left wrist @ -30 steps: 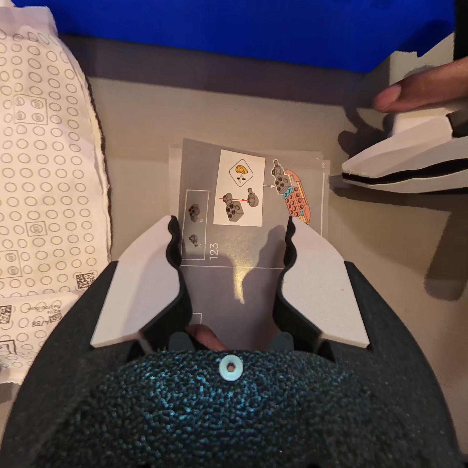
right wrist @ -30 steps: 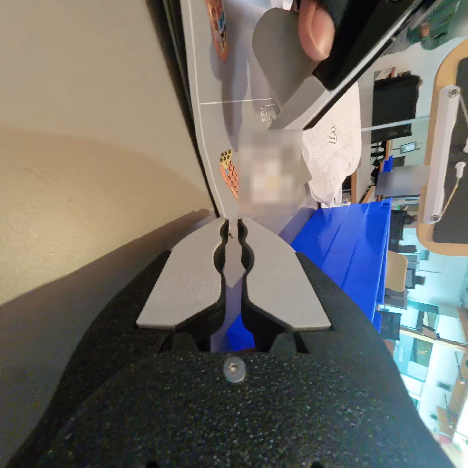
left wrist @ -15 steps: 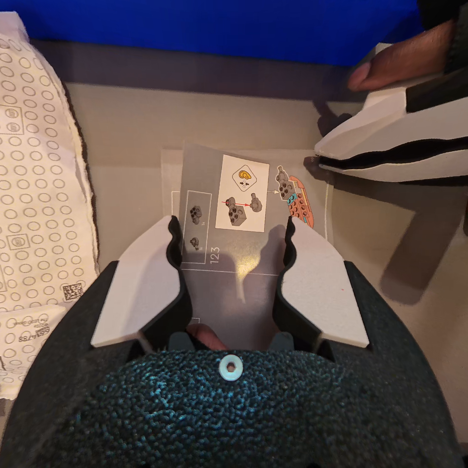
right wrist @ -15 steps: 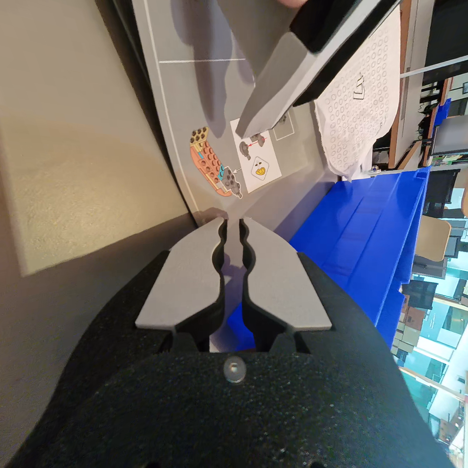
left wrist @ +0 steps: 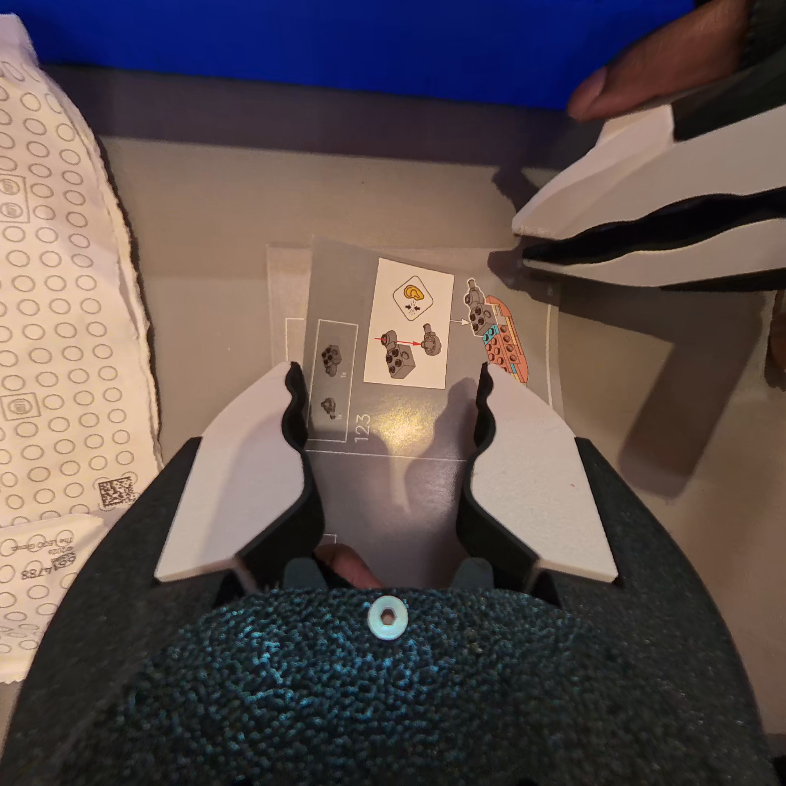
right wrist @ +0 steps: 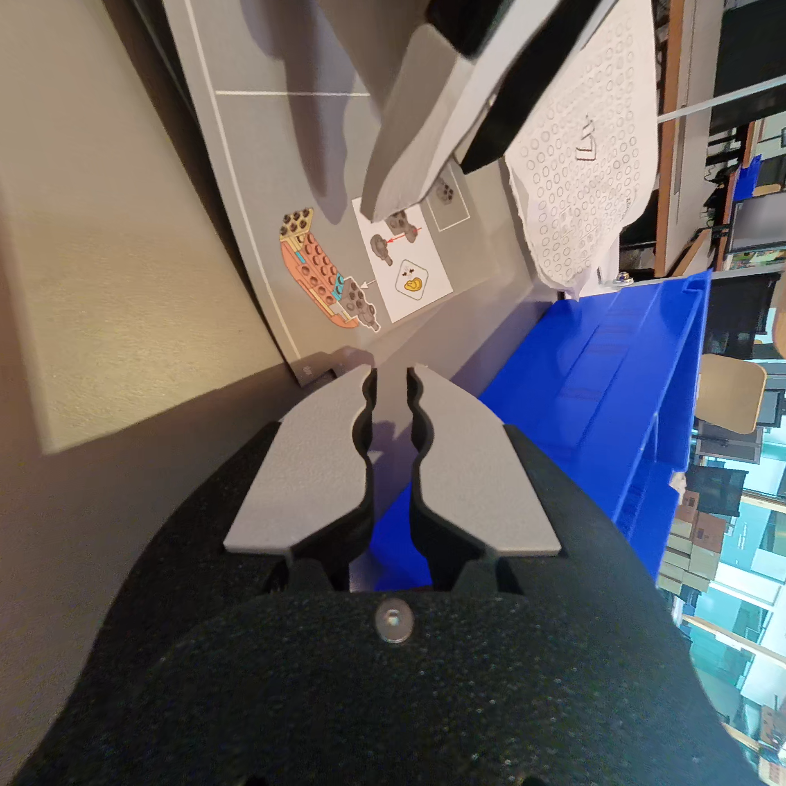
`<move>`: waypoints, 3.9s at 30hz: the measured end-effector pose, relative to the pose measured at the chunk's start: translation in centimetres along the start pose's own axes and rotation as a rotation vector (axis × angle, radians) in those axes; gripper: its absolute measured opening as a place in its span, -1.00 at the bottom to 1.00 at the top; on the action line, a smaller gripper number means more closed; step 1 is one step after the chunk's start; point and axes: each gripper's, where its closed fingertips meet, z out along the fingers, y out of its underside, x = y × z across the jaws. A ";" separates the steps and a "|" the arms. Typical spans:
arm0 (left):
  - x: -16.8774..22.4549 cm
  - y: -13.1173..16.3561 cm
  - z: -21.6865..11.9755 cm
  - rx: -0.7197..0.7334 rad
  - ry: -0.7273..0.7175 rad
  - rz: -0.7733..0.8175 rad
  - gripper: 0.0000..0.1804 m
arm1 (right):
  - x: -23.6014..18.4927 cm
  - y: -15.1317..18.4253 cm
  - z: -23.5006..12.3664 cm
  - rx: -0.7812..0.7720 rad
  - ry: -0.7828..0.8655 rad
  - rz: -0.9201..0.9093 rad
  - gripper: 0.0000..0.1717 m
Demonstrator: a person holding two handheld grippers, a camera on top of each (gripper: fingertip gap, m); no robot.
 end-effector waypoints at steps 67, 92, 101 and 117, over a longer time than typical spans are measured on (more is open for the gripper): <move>5.7 2.5 -5.3 0.011 -0.259 0.305 -0.23 | 0.0 -6.9 0.0 0.289 -0.492 0.762 -0.51; 5.4 3.4 -7.1 0.186 -0.522 0.154 -0.83 | 3.1 -8.3 -6.7 0.472 -0.354 0.650 -0.49; 4.1 4.3 -10.2 0.405 -0.687 -0.067 -0.81 | -5.0 -10.9 -10.6 0.547 -0.578 0.409 -0.54; 5.2 6.3 -12.4 0.571 -0.712 -0.178 -0.80 | -0.3 -16.4 -5.8 0.646 -0.368 0.508 -0.51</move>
